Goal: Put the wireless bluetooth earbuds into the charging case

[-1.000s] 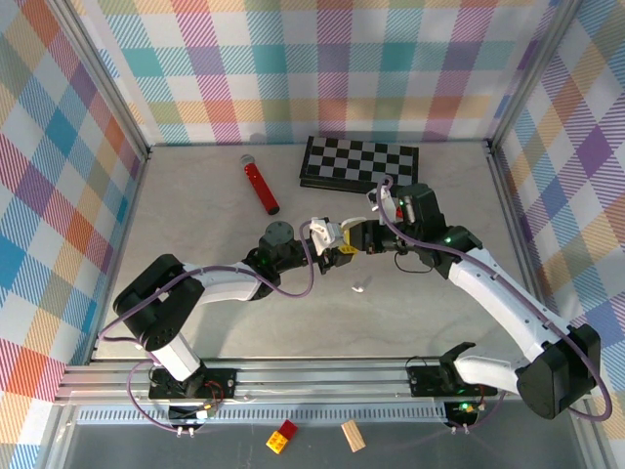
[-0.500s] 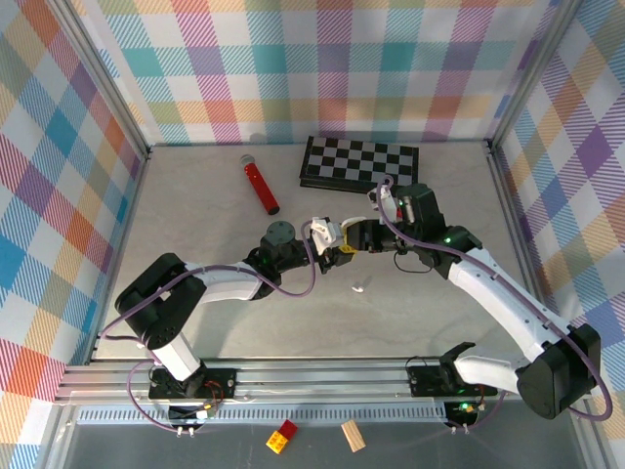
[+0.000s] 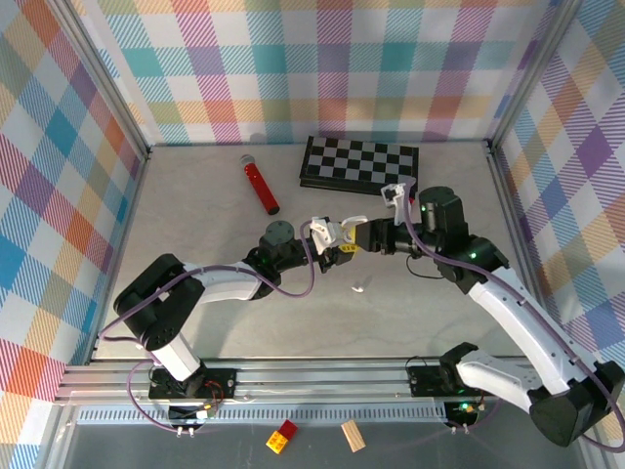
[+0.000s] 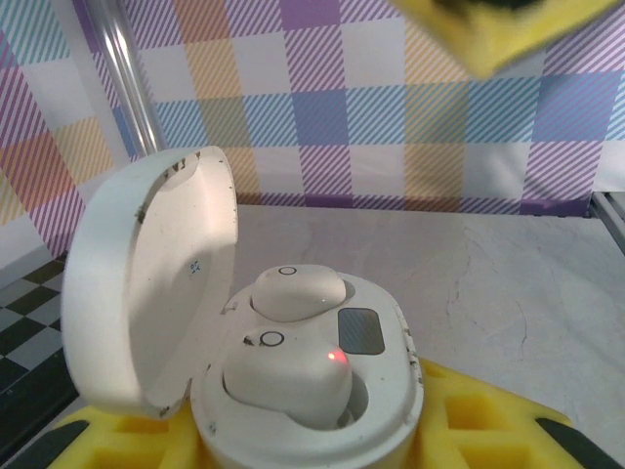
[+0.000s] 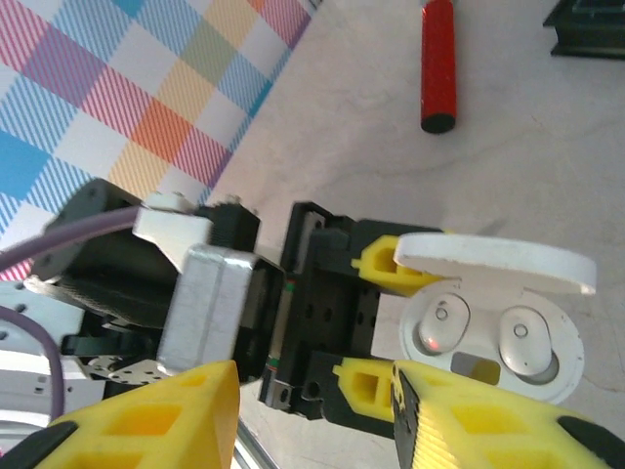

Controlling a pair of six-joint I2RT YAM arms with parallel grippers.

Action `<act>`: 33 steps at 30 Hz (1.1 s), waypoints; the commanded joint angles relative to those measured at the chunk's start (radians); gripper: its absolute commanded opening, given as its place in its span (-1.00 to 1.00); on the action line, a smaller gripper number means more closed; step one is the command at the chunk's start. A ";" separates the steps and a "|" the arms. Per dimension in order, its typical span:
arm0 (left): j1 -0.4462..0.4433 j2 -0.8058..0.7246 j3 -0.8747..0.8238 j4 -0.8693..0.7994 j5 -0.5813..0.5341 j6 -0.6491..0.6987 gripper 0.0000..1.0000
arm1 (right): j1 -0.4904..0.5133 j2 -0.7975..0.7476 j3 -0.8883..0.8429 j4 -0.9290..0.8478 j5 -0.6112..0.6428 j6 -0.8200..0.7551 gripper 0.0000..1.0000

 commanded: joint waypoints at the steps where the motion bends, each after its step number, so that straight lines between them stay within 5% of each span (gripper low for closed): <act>1: 0.003 -0.042 -0.011 0.036 0.025 0.036 -0.28 | -0.004 -0.002 0.065 -0.009 0.049 0.016 -0.10; 6: 0.003 -0.053 -0.030 0.054 0.034 0.031 -0.29 | -0.009 0.076 0.131 -0.027 0.083 0.003 -0.08; 16: 0.003 -0.082 -0.044 0.053 0.071 0.024 -0.29 | -0.009 0.218 0.169 -0.026 -0.053 0.006 0.00; 26: 0.003 -0.086 -0.014 0.022 0.029 -0.016 -0.29 | -0.010 0.101 0.058 0.002 -0.064 0.042 0.05; 33: 0.003 -0.090 -0.022 0.100 0.036 -0.071 -0.29 | -0.086 -0.013 -0.074 0.144 -0.051 0.226 0.16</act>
